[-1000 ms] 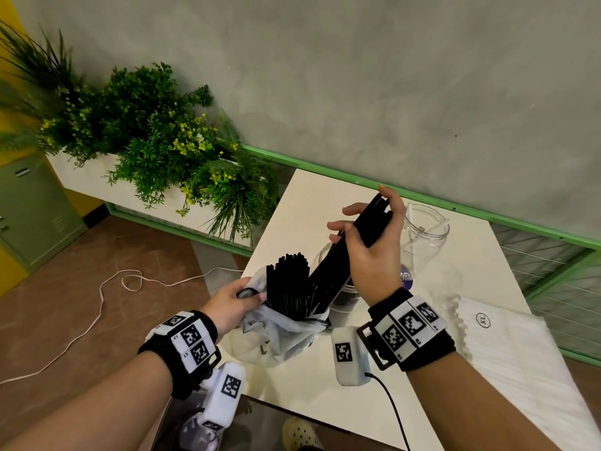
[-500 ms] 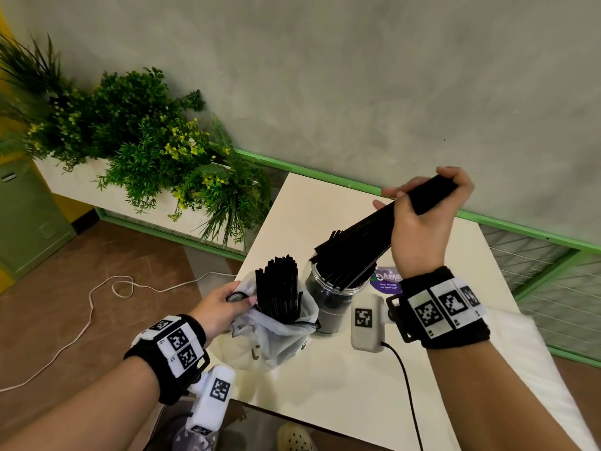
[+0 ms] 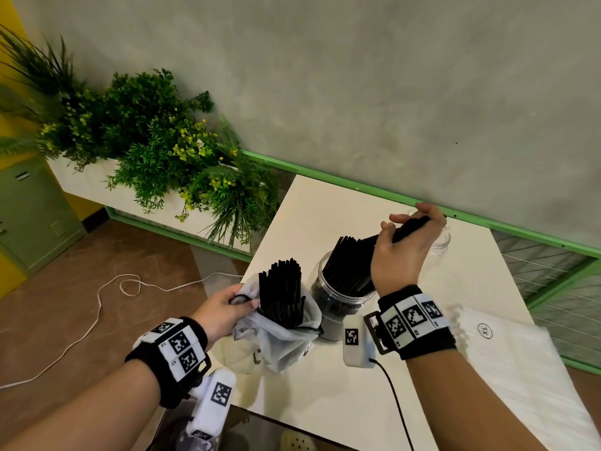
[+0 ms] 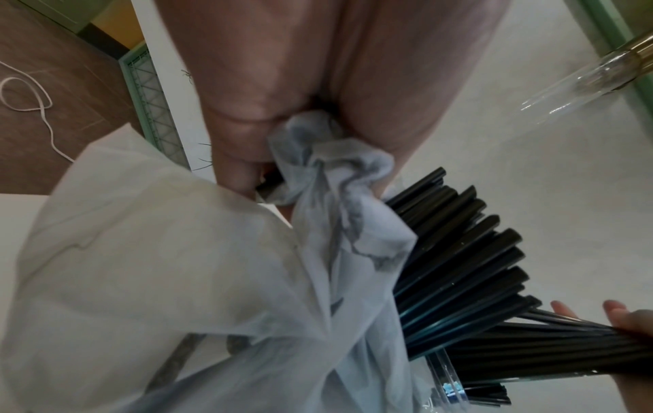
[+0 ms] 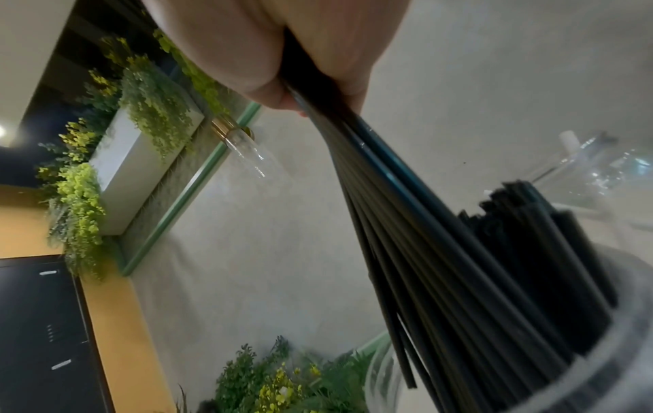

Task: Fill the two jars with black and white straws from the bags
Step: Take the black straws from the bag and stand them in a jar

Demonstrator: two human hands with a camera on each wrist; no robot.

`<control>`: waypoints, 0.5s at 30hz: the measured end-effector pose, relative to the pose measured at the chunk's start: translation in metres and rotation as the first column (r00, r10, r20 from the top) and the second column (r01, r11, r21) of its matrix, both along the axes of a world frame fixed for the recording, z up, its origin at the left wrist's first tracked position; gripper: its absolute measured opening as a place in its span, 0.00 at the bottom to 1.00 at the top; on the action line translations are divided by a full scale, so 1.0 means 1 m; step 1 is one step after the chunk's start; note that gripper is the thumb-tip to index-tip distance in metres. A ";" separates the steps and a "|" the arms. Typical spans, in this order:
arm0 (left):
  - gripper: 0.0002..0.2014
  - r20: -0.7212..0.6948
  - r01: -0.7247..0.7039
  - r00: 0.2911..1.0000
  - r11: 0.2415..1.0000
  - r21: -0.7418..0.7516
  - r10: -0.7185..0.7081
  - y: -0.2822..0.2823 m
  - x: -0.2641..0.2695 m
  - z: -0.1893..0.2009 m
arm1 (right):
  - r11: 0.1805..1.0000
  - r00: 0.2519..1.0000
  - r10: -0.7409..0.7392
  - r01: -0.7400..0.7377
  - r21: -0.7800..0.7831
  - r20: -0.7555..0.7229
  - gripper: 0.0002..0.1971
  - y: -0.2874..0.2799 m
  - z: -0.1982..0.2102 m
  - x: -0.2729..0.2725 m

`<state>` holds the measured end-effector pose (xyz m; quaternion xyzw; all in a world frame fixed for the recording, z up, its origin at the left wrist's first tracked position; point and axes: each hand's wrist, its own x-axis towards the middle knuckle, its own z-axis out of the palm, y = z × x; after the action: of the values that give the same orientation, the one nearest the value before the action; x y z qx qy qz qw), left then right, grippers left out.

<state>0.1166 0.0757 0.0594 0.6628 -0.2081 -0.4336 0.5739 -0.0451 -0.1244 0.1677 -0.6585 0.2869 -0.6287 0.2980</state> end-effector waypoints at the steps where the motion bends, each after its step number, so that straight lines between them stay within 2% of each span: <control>1: 0.09 0.004 0.001 1.000 1.000 0.001 -0.001 0.000 0.000 0.000 | 1.000 1.000 -0.013 0.013 -0.015 -0.010 0.29 -0.001 -0.004 0.001; 3: 0.10 0.002 0.000 1.000 1.000 -0.001 0.000 0.000 0.001 -0.001 | 0.998 0.999 -0.022 0.020 -0.057 -0.031 0.29 -0.002 -0.012 0.003; 5: 0.09 -0.008 -0.006 1.000 1.000 -0.006 0.006 -0.001 0.001 -0.001 | 0.998 0.998 -0.005 0.001 -0.064 -0.069 0.24 -0.002 -0.021 0.004; 8: 0.08 -0.009 -0.015 1.000 1.000 0.001 0.015 -0.001 0.001 -0.001 | 0.999 0.967 0.025 -0.031 -0.020 -0.253 0.19 -0.002 -0.040 0.003; 12: 0.08 -0.014 -0.019 1.000 1.000 0.001 0.019 -0.001 0.002 0.000 | 0.995 0.835 0.000 -0.053 -0.081 -0.550 0.19 -0.014 -0.064 -0.007; 15: 0.08 -0.017 -0.023 1.000 1.000 -0.001 0.023 -0.002 0.002 0.002 | 0.992 0.750 0.035 -0.104 -0.066 -0.661 0.20 -0.024 -0.068 -0.013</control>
<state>0.1185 0.0737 0.0610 0.6611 -0.1959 -0.4327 0.5808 -0.0581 -0.1489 0.0994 -0.8616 0.3173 -0.3587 0.1683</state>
